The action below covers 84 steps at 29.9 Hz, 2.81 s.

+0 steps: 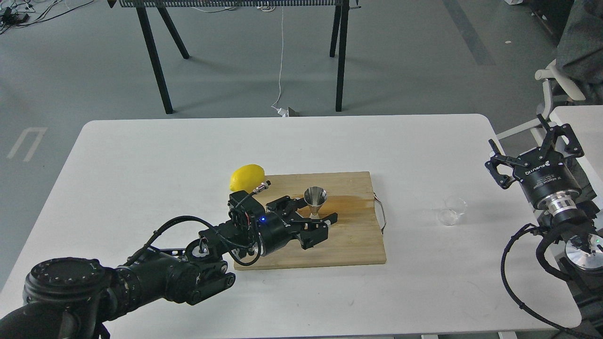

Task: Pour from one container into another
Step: 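Lower the jigger upright onto the board and open the left gripper, then withdraw the left gripper away from the jigger to the side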

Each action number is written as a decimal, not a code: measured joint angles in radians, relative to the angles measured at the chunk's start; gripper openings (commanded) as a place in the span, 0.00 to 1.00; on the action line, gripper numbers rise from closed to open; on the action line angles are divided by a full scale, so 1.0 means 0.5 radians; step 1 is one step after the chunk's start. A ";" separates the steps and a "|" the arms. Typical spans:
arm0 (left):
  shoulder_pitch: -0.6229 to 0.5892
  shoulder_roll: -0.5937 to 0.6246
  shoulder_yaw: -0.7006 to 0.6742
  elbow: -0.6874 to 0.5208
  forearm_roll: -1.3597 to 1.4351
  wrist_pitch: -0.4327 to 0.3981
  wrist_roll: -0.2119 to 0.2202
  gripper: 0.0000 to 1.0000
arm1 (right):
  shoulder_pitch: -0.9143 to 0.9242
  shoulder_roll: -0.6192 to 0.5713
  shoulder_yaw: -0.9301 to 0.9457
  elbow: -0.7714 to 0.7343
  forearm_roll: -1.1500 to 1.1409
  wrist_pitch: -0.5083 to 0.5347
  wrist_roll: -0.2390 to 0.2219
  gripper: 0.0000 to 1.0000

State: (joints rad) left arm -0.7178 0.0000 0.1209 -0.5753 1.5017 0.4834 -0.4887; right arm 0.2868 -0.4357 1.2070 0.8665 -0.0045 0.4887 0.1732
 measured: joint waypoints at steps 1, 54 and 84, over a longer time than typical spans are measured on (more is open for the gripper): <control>0.003 0.000 -0.003 0.000 0.000 0.000 0.000 0.90 | 0.000 0.000 0.000 0.000 0.000 0.000 0.000 0.99; 0.113 0.199 -0.096 -0.145 -0.006 0.011 0.000 0.90 | -0.001 0.000 0.001 -0.003 0.000 0.000 0.000 0.99; 0.353 1.060 -0.792 -0.953 -0.209 -0.208 0.000 0.90 | -0.003 0.006 0.001 0.014 0.014 0.000 0.000 0.99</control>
State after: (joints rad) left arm -0.5411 0.5301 -0.2752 -1.0520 1.3973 0.3794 -0.4886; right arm 0.2853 -0.4329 1.2074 0.8735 0.0027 0.4887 0.1733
